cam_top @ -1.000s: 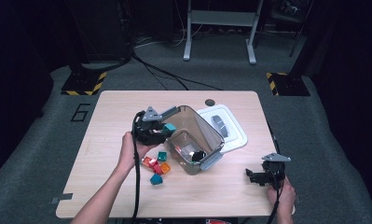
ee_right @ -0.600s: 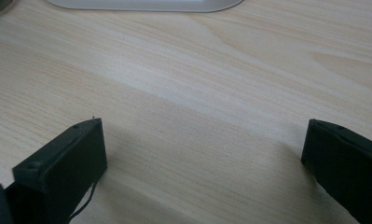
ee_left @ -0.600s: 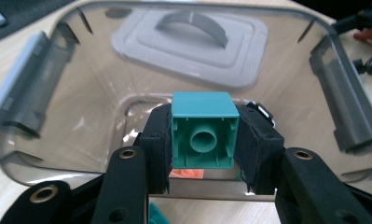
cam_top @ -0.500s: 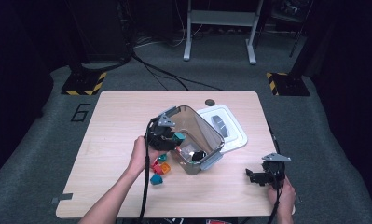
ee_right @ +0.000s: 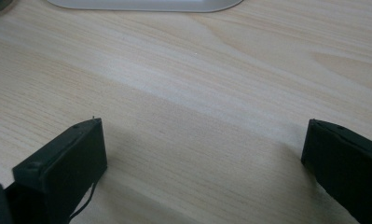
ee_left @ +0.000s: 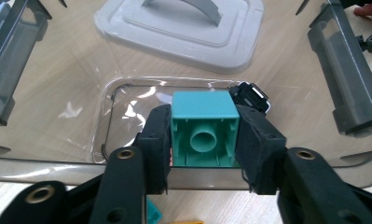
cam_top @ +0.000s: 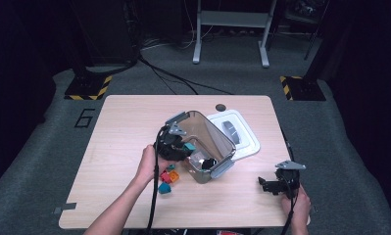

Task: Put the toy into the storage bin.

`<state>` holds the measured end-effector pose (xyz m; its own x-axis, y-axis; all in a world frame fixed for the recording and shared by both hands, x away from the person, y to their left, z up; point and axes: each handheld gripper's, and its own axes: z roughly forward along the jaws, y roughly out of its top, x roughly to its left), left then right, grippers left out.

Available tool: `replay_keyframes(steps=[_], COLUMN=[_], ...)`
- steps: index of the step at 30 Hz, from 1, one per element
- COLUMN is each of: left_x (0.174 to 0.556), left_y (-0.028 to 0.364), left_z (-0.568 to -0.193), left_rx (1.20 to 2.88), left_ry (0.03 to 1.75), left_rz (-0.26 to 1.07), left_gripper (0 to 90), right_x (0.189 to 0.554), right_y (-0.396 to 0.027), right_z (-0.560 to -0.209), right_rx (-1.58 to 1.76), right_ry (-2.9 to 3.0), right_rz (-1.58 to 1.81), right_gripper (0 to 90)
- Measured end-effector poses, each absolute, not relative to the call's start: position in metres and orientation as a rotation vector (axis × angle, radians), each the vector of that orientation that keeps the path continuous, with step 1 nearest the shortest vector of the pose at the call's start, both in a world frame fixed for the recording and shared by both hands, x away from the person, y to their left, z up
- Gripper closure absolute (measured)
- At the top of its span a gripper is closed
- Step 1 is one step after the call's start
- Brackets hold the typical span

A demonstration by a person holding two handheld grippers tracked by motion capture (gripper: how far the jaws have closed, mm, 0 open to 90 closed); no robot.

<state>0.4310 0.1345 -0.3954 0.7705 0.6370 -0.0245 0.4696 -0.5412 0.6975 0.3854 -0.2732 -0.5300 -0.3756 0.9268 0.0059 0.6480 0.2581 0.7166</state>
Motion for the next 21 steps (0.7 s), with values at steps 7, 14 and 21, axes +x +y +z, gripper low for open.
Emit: replay_keyframes(steps=[7, 14, 21], left_x=[0.423, 0.411, 0.398], left_y=[0.144, 0.168, 0.197], left_z=[-0.388, -0.382, -0.391], left_rx=[2.204, 2.158, 2.14], left_ry=[0.839, 0.864, 0.923], left_rz=[0.335, 0.418, 0.471], left_gripper=[31.7, 16.3, 13.8], right_x=[0.385, 0.385, 0.385], right_y=[-0.274, -0.274, -0.274], right_z=[-0.53, -0.53, -0.53], right_rx=[1.425, 1.425, 1.425], right_ry=[2.128, 2.128, 2.128], right_rz=[0.9, 0.9, 0.9], right_gripper=[0.0, 0.0, 0.0])
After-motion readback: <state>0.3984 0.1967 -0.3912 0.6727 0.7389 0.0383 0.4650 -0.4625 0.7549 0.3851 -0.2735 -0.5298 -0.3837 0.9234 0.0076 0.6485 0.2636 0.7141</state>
